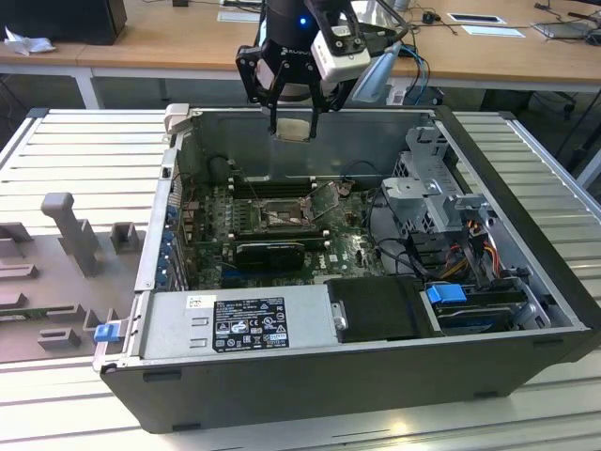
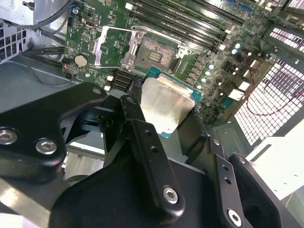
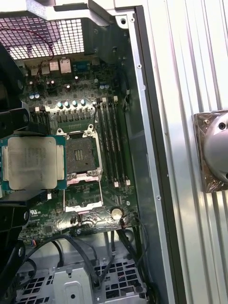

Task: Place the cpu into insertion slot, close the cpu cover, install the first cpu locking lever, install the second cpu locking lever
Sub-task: 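Place the cpu into insertion slot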

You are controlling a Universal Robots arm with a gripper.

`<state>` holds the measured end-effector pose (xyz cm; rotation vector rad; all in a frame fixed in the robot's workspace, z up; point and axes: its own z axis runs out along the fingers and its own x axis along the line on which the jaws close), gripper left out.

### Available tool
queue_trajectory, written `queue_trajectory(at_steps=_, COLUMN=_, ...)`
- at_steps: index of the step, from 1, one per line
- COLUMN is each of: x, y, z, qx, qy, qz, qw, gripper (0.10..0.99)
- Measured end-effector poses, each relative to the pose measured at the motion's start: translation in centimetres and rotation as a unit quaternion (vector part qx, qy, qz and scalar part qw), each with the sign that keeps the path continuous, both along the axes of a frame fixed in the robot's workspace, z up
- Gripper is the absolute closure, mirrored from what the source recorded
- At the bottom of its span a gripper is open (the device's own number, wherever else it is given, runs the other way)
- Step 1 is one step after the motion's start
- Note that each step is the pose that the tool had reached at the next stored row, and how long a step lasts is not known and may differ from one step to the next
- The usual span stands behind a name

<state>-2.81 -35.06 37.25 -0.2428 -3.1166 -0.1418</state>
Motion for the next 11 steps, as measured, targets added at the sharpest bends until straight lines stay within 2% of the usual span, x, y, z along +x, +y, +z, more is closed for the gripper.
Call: queue_trajectory(at_steps=11, x=0.0, y=0.0, z=0.0, qx=0.0, qy=0.0, qz=-0.019, qw=0.9998, gripper=0.545)
